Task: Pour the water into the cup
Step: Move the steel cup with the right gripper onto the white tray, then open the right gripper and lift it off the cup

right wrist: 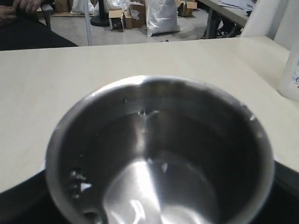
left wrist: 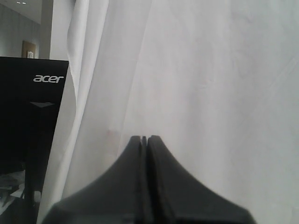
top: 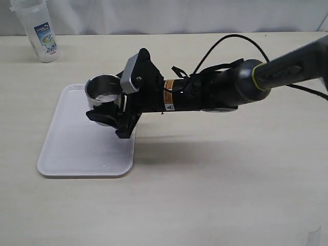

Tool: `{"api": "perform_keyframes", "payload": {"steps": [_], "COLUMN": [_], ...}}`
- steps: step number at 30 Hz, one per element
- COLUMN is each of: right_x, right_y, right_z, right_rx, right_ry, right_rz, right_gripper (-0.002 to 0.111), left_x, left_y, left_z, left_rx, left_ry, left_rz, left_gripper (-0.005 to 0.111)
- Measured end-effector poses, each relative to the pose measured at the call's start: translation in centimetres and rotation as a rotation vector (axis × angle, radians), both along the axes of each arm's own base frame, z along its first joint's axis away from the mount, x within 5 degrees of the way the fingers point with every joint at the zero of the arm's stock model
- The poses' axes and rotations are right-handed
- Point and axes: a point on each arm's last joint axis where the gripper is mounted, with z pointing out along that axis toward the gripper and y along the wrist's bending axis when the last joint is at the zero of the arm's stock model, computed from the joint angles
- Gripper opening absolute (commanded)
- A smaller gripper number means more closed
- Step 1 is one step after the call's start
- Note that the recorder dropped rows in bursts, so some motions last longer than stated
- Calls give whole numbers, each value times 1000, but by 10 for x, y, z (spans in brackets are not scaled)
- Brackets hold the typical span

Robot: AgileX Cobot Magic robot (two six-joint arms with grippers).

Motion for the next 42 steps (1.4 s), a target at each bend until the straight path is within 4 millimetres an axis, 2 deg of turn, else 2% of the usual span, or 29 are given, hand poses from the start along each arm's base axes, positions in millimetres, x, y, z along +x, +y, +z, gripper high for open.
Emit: {"api": "perform_keyframes", "payload": {"steps": [3,7,14,28,32,35,38,39,42], "right_x": [8,18,33,36,35,35,35,35,35], "right_y": [13,29,39,39,39,39,39,39,39], "right_z": [-4,-28,-60,-73,-73,-74,-74,-74,-74], "right_rx": [13,0,-24,-52,-49,-49,-49,-49,-39], "right_ry": [19,34,68,82,82,83,83,83,90], "right_rz": [2,10,-9,-28,-24,-23,-23,-23,-26], "right_gripper": [4,4,4,5,23,49,83,90,95], "left_x": [0,0,0,0,0,0,0,0,0], "left_y": [0,0,0,0,0,0,0,0,0], "left_z": [0,0,0,0,0,0,0,0,0], "left_rx": [0,-2,-10,-24,-24,-24,-24,-24,-24], "left_ry": [0,1,1,2,2,2,2,2,2], "left_rz": [0,0,-2,-4,-4,-4,-4,-4,-4], "left_gripper": [0,0,0,0,0,0,0,0,0]}}
